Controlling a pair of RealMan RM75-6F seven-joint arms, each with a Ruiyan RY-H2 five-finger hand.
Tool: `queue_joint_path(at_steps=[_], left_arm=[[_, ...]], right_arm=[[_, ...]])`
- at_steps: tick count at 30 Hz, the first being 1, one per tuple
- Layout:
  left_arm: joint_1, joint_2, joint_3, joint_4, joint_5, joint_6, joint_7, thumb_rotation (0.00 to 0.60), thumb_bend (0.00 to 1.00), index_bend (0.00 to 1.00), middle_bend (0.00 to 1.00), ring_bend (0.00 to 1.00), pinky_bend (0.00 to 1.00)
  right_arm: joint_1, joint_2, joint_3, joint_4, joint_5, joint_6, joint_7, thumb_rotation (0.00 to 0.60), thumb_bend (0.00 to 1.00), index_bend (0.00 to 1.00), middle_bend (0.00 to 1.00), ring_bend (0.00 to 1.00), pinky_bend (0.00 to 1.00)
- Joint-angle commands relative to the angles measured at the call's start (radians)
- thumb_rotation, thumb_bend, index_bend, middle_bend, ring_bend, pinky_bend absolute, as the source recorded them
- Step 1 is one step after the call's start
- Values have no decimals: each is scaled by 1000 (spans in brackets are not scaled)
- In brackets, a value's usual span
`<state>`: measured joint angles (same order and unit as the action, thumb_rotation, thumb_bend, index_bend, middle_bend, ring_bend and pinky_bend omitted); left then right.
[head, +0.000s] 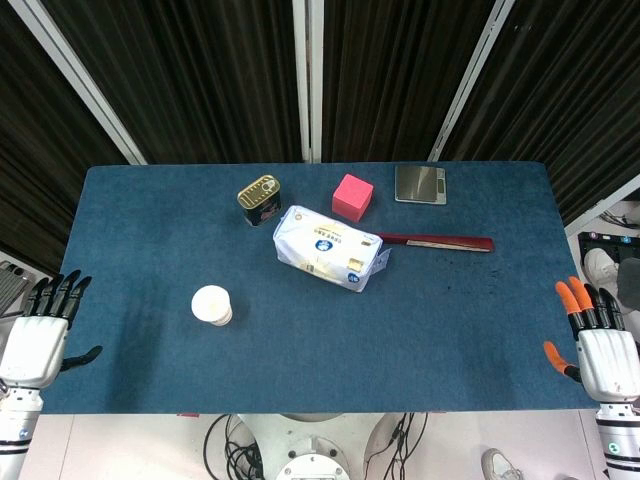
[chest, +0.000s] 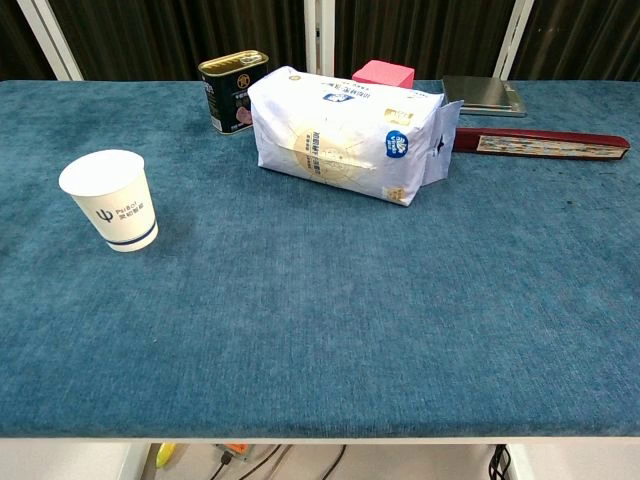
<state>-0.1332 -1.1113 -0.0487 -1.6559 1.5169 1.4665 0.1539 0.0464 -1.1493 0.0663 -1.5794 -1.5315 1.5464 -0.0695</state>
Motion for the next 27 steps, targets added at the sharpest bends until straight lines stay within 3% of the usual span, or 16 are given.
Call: queue_joint_path(at_steps=[1,10,16,21,27], left_arm=[[-2,-2,-1,5,-2,-3,-6,600,32,39,0,0,0],[-17,1,-2,8,8,-16,-15,600,32,39,0,0,0],[-69,35,9,-34,77,-70,-40,600,33,38,0,0,29],[-152,56,0,-90,127,-165,48,600,33,38,0,0,45],[-263,72,-17,-230,51,-371,247,600,32,38,0,0,47]], right_arm=[[0,2,3,-5,-2,5,-3,600,205,0,0,0,0],[-6,7,9,-5,6,16,4,600,205,0,0,0,0],[-7,12,13,-13,9,18,0,600,205,0,0,0,0],[-5,14,21,-8,8,24,-6,600,206,0,0,0,0],[-6,20,23,-19,15,21,-5,600,210,0,0,0,0]])
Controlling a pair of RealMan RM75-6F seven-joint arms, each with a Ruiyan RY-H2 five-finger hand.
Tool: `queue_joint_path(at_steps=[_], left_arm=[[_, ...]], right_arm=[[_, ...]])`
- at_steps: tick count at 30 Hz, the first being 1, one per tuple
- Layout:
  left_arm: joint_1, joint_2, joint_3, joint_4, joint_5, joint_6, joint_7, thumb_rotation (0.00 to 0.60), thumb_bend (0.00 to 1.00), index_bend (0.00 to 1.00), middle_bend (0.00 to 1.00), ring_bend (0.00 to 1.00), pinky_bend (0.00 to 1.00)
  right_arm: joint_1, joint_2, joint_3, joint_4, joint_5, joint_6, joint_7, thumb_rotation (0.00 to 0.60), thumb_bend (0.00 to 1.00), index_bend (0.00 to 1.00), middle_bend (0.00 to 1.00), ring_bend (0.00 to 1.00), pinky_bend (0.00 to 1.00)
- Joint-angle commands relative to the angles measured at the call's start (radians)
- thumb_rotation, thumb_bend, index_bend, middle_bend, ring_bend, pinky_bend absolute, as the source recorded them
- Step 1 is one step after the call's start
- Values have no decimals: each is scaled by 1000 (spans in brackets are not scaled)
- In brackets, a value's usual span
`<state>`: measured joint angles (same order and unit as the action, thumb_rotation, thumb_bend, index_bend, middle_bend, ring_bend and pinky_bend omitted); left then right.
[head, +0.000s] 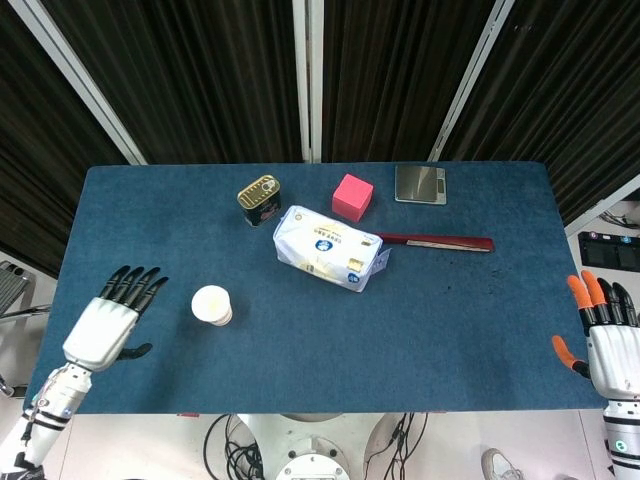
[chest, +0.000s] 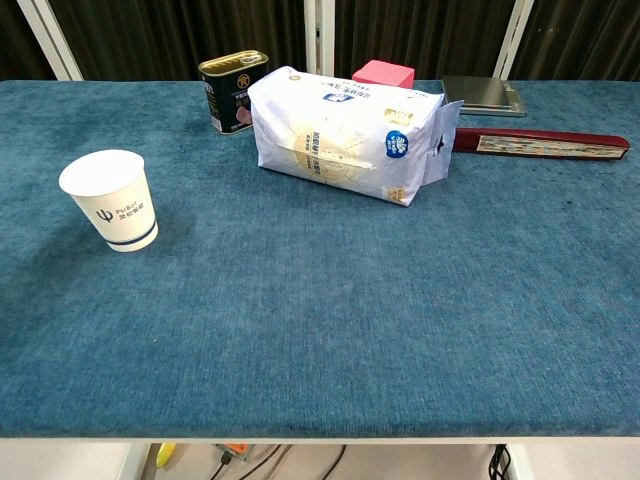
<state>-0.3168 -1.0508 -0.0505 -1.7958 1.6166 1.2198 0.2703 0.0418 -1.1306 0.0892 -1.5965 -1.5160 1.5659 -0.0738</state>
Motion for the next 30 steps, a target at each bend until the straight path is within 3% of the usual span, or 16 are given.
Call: queue_joint_path(at_steps=[1,11,19,30], left_arm=[[-102,4,-24,-107,-69,-156,174,600,33,38,0,0,51],[-243,-144,-76,-78,-256,-295,396,600,34,38,0,0,69],[-337,-182,-76,-38,-391,-372,492,600,90,36,22,0,67],[-384,-173,-26,-79,-542,-301,676,600,196,153,139,0,41]], right_arm=[[-3,1,0,-1,-3,6,1,600,211,0,0,0,0],[-10,-10,-1,53,-2,13,67,600,216,0,0,0,0],[-14,-18,8,75,0,30,71,600,231,0,0,0,0],[-8,-26,8,80,5,13,62,600,239,0,0,0,0]])
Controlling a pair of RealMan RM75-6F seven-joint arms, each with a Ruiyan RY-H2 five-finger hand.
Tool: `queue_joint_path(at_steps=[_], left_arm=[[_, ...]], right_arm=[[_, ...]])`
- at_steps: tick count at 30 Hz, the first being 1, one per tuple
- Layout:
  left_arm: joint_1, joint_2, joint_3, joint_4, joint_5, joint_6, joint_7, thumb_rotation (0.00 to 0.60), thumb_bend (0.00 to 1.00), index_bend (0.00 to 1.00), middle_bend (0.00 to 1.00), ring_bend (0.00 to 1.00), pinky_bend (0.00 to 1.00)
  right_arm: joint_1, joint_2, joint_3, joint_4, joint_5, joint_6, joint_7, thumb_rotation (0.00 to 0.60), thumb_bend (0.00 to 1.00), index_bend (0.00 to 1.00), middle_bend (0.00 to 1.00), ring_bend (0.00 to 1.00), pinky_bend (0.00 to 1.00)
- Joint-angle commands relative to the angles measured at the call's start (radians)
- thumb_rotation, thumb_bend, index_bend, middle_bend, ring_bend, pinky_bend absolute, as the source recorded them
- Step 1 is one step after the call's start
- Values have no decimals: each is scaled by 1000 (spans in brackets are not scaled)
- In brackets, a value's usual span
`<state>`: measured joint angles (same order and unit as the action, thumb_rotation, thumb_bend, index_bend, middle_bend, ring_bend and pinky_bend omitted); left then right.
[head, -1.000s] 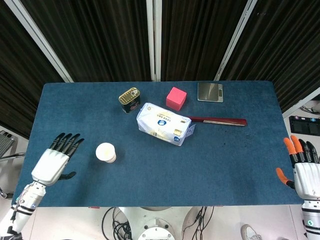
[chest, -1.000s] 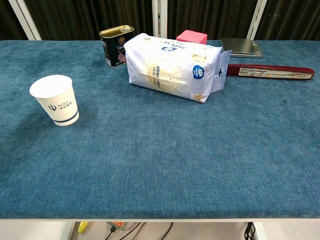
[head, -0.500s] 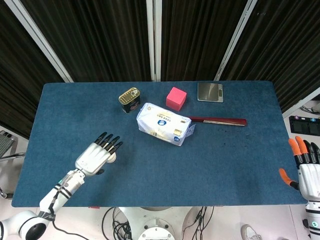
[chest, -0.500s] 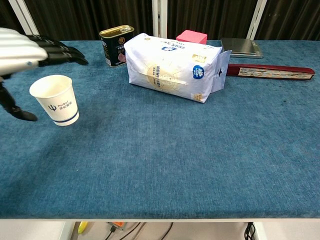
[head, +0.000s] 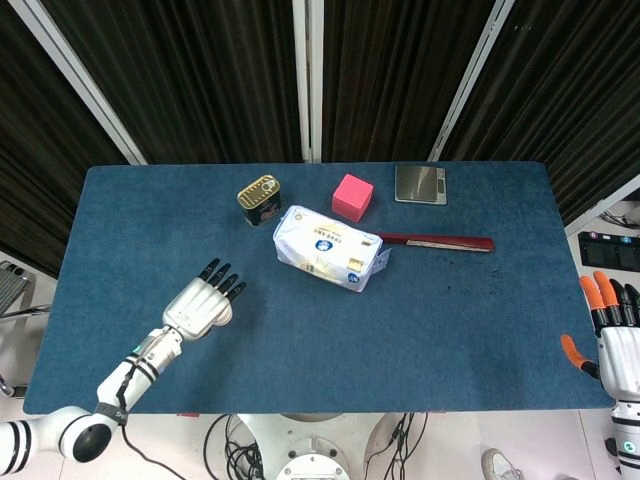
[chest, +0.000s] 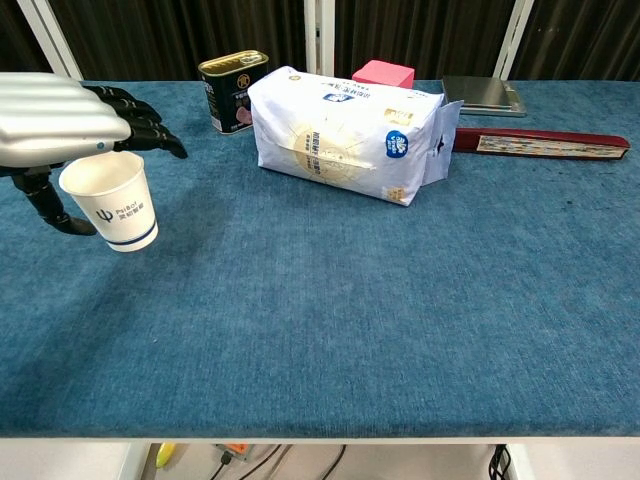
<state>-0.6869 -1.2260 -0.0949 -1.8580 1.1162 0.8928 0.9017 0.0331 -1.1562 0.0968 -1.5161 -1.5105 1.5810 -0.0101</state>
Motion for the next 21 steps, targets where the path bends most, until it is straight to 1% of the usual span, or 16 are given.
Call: queue_joint_path(at_steps=[1,4,6,13,16,19,21], left_arm=[[-19,2,25,-23,-63,32,59,600,200,160,146,0,39],[-35,5,36,-40,-105,39,80,600,234,184,177,0,31],[-43,2,41,-41,-112,52,89,600,253,202,203,0,30],[-49,-21,54,-16,-65,100,59,600,272,294,337,2,33],[-50,-23,59,-6,-48,110,39,600,274,329,378,20,39],[-45,-24,57,-5,-21,123,-4,600,275,349,398,40,45],[-32,-29,44,0,25,138,-94,600,275,355,404,52,46]], right_arm=[[2,-1,-1,-3,0,-4,-2,600,240,0,0,0,0],[2,-1,-1,-12,5,-9,-2,600,245,0,0,0,0],[2,-2,0,-11,8,-11,-5,600,248,0,0,0,0],[3,-1,2,-13,15,-15,-7,600,269,0,0,0,0],[4,-1,5,-16,16,-15,-11,600,269,0,0,0,0],[6,0,6,-18,17,-16,-12,600,268,0,0,0,0],[7,-1,7,-18,19,-19,-13,600,268,0,0,0,0]])
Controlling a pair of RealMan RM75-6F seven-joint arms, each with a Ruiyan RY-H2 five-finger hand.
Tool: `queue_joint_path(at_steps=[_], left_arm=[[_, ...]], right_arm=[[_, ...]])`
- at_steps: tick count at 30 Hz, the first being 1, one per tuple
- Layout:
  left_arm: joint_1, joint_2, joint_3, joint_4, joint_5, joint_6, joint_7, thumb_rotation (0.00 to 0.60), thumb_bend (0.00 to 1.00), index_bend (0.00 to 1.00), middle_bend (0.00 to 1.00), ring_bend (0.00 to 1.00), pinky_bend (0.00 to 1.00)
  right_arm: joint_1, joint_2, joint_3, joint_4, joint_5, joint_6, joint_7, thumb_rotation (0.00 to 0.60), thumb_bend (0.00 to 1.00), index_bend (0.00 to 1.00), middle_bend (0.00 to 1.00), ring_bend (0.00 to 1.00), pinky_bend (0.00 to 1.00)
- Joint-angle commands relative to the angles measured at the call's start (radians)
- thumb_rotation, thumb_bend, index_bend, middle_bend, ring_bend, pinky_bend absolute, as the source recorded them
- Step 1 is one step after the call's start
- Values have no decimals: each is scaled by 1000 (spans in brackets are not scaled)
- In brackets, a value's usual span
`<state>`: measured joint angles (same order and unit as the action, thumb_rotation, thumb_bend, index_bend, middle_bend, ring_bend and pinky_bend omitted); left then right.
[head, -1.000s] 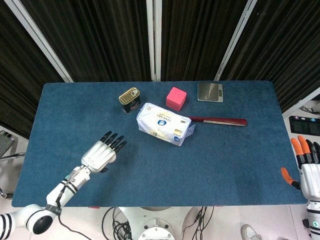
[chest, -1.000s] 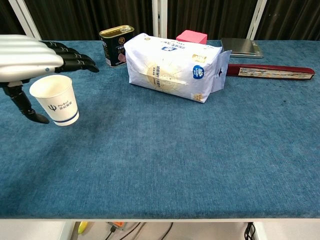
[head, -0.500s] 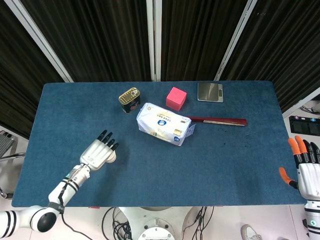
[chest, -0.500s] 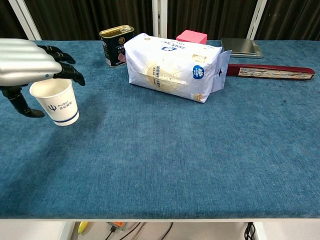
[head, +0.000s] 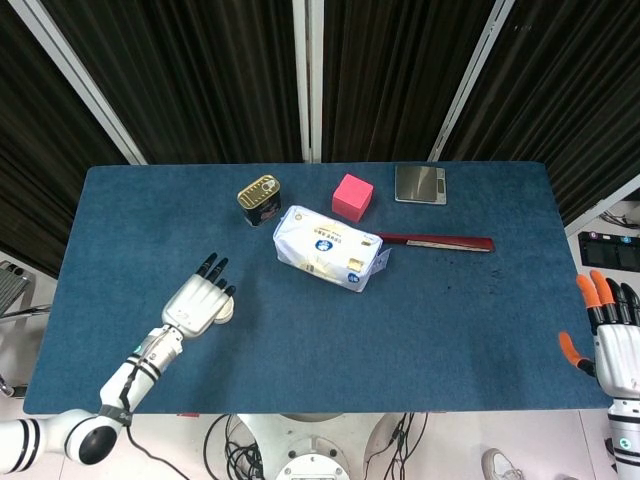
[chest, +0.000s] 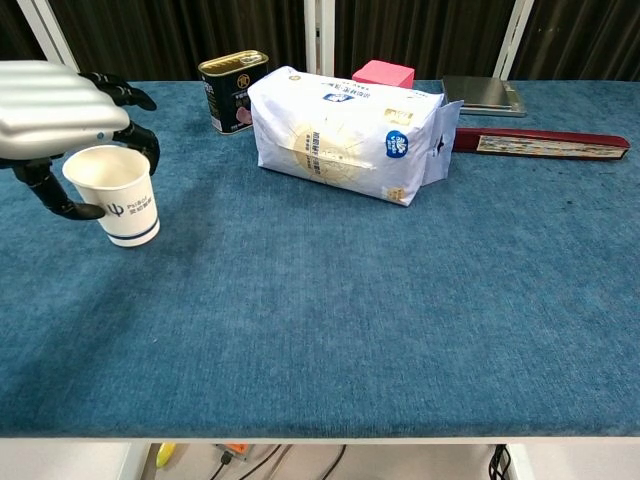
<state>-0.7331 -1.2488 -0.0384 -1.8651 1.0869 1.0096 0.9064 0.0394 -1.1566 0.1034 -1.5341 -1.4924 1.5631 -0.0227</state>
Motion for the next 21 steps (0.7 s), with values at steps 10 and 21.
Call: queue_joint_path(at_steps=[10,21], left_arm=[[133,-166,-67,272,305,155,-975,600,273,407,455,98,109],[190,-331,-12,608,386,155,-1527,600,266,417,464,105,97]], right_arm=[[2,-10,0,10,1,-2,-2,600,269,0,0,0,0],[7,-17,6,25,25,-20,2,600,268,0,0,0,0]])
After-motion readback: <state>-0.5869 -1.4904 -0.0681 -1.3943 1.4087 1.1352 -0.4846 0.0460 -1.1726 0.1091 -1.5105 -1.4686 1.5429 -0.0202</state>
